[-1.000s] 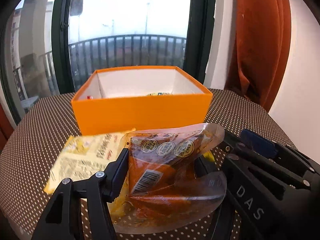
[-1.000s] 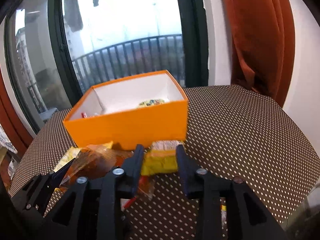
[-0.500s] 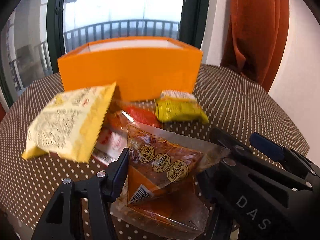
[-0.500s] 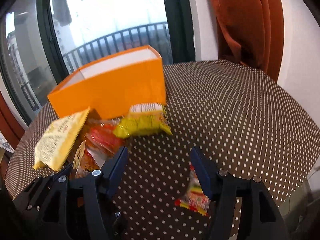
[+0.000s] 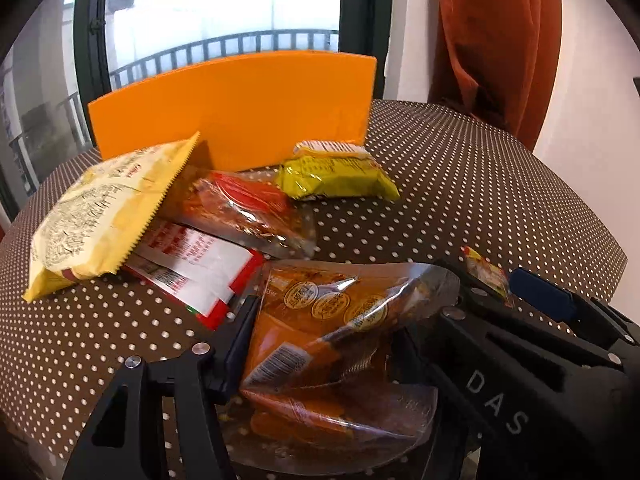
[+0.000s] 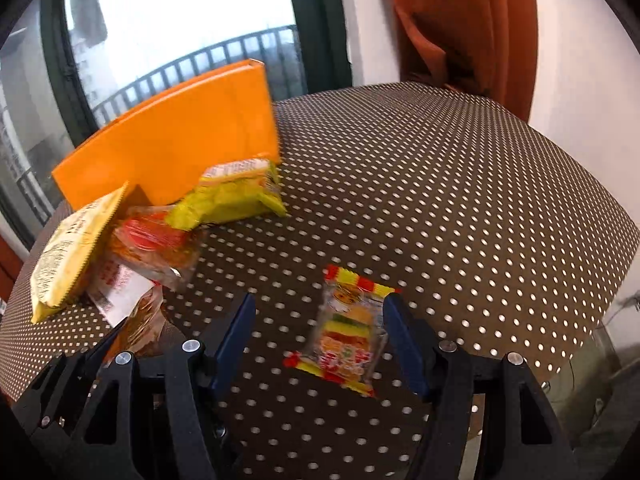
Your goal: Organize snacks
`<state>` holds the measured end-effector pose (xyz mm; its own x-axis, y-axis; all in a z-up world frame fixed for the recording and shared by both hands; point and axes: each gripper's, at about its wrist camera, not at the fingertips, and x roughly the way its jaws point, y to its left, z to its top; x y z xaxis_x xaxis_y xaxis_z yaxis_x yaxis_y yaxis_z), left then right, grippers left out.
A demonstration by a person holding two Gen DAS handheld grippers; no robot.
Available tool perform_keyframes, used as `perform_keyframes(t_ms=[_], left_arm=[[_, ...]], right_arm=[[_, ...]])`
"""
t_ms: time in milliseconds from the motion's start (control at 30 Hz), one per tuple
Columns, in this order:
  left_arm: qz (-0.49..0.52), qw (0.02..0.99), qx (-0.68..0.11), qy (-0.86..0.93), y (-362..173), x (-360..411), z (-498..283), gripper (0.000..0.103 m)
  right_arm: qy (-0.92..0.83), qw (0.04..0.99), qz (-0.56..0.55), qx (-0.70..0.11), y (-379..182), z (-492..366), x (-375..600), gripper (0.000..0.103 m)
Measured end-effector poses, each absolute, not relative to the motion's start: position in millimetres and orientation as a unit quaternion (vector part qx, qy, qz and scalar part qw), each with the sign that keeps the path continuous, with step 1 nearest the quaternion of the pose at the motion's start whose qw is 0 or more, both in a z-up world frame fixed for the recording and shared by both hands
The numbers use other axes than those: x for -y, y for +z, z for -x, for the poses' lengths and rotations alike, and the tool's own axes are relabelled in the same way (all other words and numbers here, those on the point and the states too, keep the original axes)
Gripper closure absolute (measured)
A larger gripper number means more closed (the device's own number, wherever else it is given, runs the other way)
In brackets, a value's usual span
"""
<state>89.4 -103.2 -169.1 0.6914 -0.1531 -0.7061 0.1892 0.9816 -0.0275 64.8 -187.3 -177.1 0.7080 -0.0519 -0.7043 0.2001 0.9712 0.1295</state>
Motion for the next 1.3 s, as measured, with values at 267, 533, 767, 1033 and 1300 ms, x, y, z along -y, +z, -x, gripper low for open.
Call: perform_keyframes(t_ms=[267,533,767,1033,1300], left_arm=[[-0.036,0.922,-0.375,-0.086,-175.3,110.8,-90.9,0.029],[-0.047,0.923,-0.37,-0.09,-176.6,102.5,-91.8,0.023],[-0.037,0.926,-0.369,-0.072,-174.1,81.5,-88.6,0.023],[-0.009,0.926,-0.366,-0.087,-172.8,68.8,-85.5,0.042],[0.014,0.926,-0.364,-0.099,-152.1,60.2,-79.9,0.044]], right_arm=[[-0.075,0.918,-0.103,-0.374,-185.7,-64.3,195.4,0.033],[-0.037,0.923,-0.081,-0.375,-186.5,-75.2,177.2,0.06],[-0.013,0.923,-0.075,-0.376,-186.3,-80.4,156.9,0.061],[-0.012,0.922,-0.067,-0.38,-182.5,-86.0,147.4,0.061],[-0.014,0.931,-0.061,-0.36,-156.5,-77.5,143.0,0.061]])
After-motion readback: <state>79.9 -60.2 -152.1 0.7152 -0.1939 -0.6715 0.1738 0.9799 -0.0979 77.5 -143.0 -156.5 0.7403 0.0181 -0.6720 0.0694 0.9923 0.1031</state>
